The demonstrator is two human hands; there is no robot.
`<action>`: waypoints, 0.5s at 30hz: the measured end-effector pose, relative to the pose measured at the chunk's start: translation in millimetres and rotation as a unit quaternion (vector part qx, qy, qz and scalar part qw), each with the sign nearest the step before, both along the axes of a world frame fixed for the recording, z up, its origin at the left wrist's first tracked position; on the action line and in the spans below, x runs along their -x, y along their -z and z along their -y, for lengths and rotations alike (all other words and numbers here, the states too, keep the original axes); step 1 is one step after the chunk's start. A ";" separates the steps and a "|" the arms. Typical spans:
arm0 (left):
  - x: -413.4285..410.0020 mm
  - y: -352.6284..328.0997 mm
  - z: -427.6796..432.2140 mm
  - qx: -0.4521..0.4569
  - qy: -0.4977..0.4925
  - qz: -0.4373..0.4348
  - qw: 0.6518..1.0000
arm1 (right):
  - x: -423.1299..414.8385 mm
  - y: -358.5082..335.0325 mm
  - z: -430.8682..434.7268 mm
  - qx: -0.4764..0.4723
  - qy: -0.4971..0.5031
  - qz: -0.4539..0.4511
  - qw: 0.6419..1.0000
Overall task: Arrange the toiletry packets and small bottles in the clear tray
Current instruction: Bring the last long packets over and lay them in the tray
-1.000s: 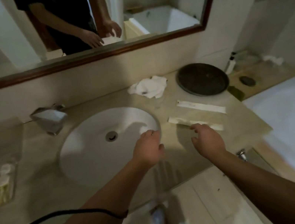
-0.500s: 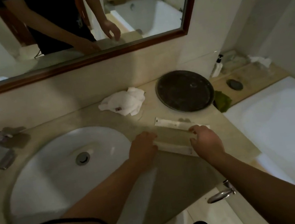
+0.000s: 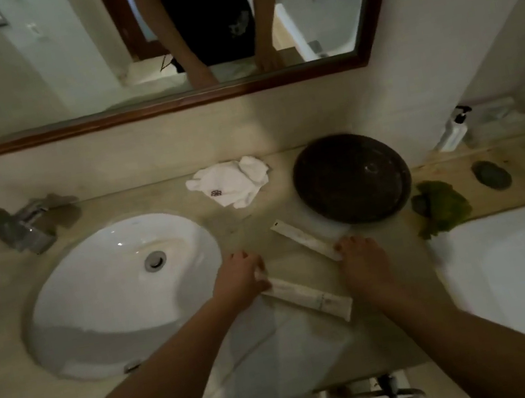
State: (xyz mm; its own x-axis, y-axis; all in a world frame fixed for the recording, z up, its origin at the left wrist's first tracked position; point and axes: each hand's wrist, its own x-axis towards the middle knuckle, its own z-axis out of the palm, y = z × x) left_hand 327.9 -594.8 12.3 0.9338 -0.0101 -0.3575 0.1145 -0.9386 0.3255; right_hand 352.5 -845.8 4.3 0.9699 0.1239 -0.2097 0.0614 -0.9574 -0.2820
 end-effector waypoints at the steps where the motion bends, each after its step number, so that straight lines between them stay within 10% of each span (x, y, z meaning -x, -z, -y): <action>1: 4.4 0.8 0.3 -0.002 -0.013 0.000 1.000 | -2.0 0.2 1.3 -0.021 -0.004 -0.006 1.000; 15: 106.6 -24.7 -67.1 0.196 -0.207 -0.001 0.958 | 10.2 -49.1 -85.8 -0.245 -0.138 -0.240 0.929</action>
